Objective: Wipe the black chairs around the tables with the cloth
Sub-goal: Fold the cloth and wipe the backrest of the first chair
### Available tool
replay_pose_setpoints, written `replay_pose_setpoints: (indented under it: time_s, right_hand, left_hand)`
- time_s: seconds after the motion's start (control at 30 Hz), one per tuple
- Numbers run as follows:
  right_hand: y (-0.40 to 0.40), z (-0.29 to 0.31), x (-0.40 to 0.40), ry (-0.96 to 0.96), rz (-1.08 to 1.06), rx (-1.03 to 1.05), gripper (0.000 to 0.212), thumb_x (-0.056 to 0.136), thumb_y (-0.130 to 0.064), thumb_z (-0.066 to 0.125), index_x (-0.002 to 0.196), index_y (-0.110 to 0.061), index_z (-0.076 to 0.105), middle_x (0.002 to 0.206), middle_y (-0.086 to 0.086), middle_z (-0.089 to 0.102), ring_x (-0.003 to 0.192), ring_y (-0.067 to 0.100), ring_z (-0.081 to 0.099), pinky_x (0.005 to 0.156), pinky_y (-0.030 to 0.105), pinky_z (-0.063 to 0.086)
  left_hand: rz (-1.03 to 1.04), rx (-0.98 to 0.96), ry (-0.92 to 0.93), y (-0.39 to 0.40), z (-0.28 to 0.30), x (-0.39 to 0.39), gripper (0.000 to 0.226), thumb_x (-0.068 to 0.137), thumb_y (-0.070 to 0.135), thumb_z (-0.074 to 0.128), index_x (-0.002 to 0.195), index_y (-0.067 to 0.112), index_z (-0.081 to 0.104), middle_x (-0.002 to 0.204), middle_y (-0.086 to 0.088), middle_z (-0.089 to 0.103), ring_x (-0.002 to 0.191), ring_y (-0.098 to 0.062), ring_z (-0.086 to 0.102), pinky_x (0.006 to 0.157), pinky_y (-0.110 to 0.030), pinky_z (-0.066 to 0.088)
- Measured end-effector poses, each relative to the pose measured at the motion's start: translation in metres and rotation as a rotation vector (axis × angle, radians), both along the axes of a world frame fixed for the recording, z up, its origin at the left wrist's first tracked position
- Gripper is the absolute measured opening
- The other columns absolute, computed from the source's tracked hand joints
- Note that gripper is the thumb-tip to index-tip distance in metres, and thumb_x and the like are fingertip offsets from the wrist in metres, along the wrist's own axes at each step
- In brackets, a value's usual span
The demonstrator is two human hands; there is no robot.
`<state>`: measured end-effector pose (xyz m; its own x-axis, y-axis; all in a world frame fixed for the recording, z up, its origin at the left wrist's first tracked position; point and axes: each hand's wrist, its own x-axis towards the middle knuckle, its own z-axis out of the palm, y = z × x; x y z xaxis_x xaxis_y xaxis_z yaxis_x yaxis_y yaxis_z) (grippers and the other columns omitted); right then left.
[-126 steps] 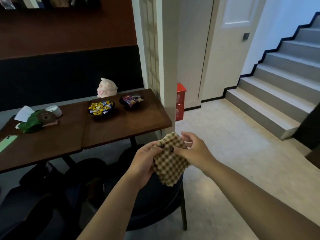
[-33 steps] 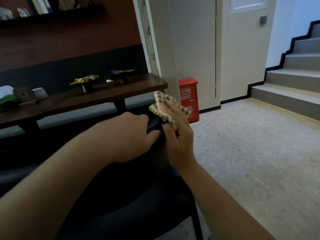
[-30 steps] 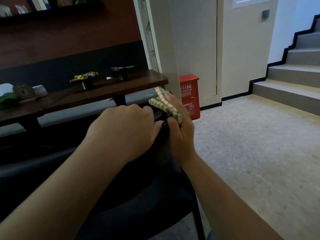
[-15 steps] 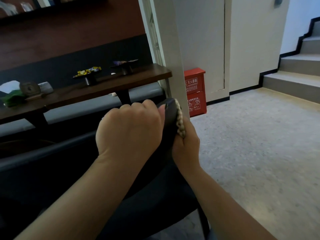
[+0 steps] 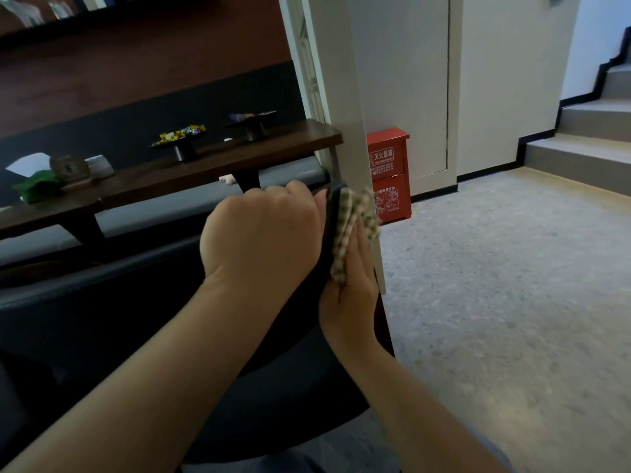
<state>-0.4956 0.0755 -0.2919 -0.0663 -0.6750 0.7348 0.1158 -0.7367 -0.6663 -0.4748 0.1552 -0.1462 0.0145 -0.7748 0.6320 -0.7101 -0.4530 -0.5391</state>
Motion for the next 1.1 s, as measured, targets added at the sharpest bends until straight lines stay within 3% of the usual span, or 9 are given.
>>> replay_pose_setpoints:
  time_s: [0.2, 0.3, 0.43, 0.53, 0.67, 0.8, 0.93, 1.0, 1.1]
  right_hand:
    - [0.012, -0.047, 0.006, 0.022, 0.149, 0.378, 0.059, 0.093, 0.006, 0.042, 0.149, -0.007, 0.028, 0.154, 0.002, 0.029, 0.144, 0.016, 0.025, 0.119, 0.034, 0.021]
    - [0.017, -0.044, 0.004, -0.189, 0.413, 0.575, 0.062, 0.089, -0.011, 0.039, 0.149, -0.023, 0.030, 0.150, 0.006, 0.039, 0.135, 0.019, 0.038, 0.115, 0.051, 0.026]
    - [0.007, -0.029, -0.006, -0.548, 0.617, 0.759, 0.061, 0.081, -0.049, 0.047, 0.134, -0.019, 0.056, 0.131, -0.001, 0.061, 0.123, 0.013, 0.054, 0.109, 0.039, 0.037]
    - [-0.009, -0.021, -0.008, -0.592, 0.559, 0.870, 0.037, 0.082, -0.036, 0.055, 0.111, -0.018, 0.070, 0.109, 0.004, 0.071, 0.109, 0.023, 0.064, 0.094, 0.038, 0.049]
    - [-0.012, -0.014, 0.011, -0.455, 0.496, 0.787, 0.043, 0.090, -0.033, 0.049, 0.133, -0.034, 0.052, 0.119, -0.010, 0.062, 0.110, 0.008, 0.060, 0.092, 0.029, 0.050]
    - [-0.010, -0.019, 0.023, -0.493, 0.322, 0.776, 0.043, 0.099, -0.018, 0.034, 0.138, -0.028, 0.047, 0.113, -0.028, 0.059, 0.095, -0.020, 0.055, 0.076, 0.004, 0.046]
    - [0.001, -0.005, 0.019, -0.559, 0.217, 0.713, 0.046, 0.097, 0.000, 0.031, 0.131, -0.019, 0.056, 0.125, -0.006, 0.061, 0.110, -0.004, 0.056, 0.098, 0.018, 0.046]
    - [0.008, 0.011, 0.014, -0.520, 0.145, 0.517, 0.043, 0.098, -0.003, 0.030, 0.128, -0.024, 0.052, 0.124, -0.005, 0.059, 0.112, -0.006, 0.054, 0.095, 0.013, 0.044]
    - [0.010, 0.050, 0.006, -0.401, 0.109, 0.197, 0.042, 0.099, -0.012, 0.031, 0.135, -0.031, 0.040, 0.136, 0.004, 0.053, 0.128, 0.012, 0.048, 0.104, 0.037, 0.044]
  left_hand:
    - [0.013, 0.036, -0.047, 0.005, 0.003, -0.004, 0.045, 0.104, 0.040, 0.015, 0.073, 0.017, 0.038, 0.053, 0.002, 0.035, 0.040, -0.011, 0.026, 0.042, -0.024, 0.014]
    - [0.009, 0.044, -0.049, 0.006, 0.004, -0.004, 0.043, 0.105, 0.039, 0.015, 0.074, 0.017, 0.035, 0.054, 0.001, 0.034, 0.041, -0.012, 0.026, 0.042, -0.025, 0.013]
    - [0.003, 0.041, -0.054, 0.007, 0.003, -0.004, 0.043, 0.105, 0.040, 0.016, 0.074, 0.017, 0.034, 0.054, 0.002, 0.032, 0.041, -0.012, 0.024, 0.043, -0.026, 0.010]
    - [-0.012, 0.057, -0.047, 0.007, 0.004, -0.003, 0.043, 0.105, 0.039, 0.017, 0.085, 0.016, 0.047, 0.055, 0.002, 0.031, 0.042, -0.012, 0.024, 0.044, -0.027, 0.009]
    - [-0.030, 0.125, -0.064, 0.009, 0.006, 0.004, 0.044, 0.103, 0.041, 0.020, 0.115, 0.012, 0.051, 0.061, 0.002, 0.033, 0.046, -0.012, 0.028, 0.045, -0.028, 0.012]
    - [-0.041, 0.104, -0.082, 0.006, 0.003, 0.003, 0.038, 0.105, 0.035, 0.021, 0.112, 0.011, 0.050, 0.060, -0.001, 0.033, 0.045, -0.012, 0.029, 0.043, -0.026, 0.015]
    - [-0.040, 0.078, -0.076, 0.003, 0.001, 0.003, 0.041, 0.105, 0.034, 0.018, 0.109, 0.011, 0.052, 0.060, 0.000, 0.034, 0.044, -0.012, 0.028, 0.043, -0.026, 0.018]
    - [-0.045, 0.067, -0.080, 0.003, 0.001, 0.004, 0.043, 0.105, 0.035, 0.018, 0.109, 0.011, 0.053, 0.063, -0.001, 0.038, 0.045, -0.013, 0.027, 0.044, -0.027, 0.018]
    - [-0.031, 0.072, -0.085, 0.007, 0.003, 0.002, 0.041, 0.104, 0.035, 0.019, 0.104, 0.012, 0.053, 0.065, -0.001, 0.036, 0.045, -0.014, 0.022, 0.043, -0.027, 0.010]
